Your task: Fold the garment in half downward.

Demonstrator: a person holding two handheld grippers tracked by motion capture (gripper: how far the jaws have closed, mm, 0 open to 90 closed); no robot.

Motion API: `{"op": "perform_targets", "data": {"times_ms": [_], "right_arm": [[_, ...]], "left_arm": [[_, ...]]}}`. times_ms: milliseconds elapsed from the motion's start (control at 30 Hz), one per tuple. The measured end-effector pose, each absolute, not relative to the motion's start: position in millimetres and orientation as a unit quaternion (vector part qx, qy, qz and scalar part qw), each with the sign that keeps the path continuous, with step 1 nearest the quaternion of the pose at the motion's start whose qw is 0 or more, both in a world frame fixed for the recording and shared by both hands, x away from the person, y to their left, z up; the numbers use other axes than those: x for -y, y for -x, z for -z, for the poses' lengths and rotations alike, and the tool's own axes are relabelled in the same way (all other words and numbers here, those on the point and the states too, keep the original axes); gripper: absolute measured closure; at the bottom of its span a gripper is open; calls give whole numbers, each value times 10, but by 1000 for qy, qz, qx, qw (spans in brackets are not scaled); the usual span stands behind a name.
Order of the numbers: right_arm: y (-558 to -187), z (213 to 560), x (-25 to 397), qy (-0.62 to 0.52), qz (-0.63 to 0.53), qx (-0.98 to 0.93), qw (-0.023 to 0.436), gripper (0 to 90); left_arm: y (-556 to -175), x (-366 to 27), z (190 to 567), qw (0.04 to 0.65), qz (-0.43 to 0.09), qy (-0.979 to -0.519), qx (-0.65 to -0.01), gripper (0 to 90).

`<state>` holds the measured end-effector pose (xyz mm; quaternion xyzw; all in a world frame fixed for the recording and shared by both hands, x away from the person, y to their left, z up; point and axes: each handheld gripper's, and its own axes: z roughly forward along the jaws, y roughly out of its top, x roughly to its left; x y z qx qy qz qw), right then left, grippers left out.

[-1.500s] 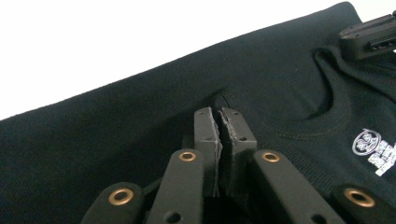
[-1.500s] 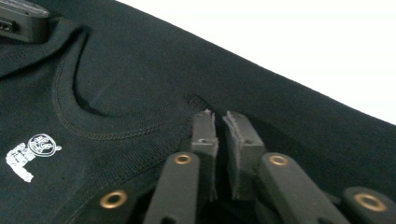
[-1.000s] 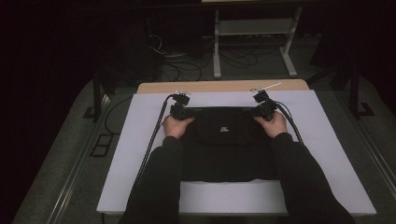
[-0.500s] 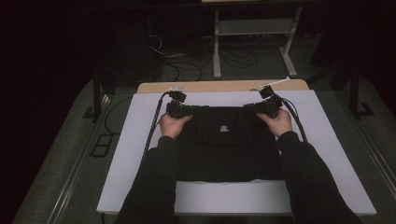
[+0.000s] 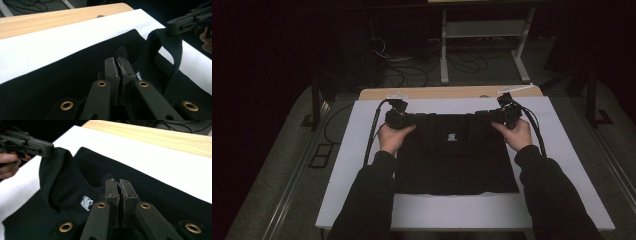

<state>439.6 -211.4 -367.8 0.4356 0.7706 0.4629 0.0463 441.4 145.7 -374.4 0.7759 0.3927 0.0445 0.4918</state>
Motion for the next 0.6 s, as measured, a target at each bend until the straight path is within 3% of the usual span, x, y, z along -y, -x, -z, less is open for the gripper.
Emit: {"op": "perform_targets", "data": {"times_ms": [367,600], "right_arm": [[-4177,3721,2149,-421,-469,-775,39,847],[-3969,3784,2160,-406,-477,-779,11,847]], "left_arm": [[-4212,-1479,3743,505,-31,-777,-375,859],[-4003,-1465,3782,505,-17,-786,-356,858]]}}
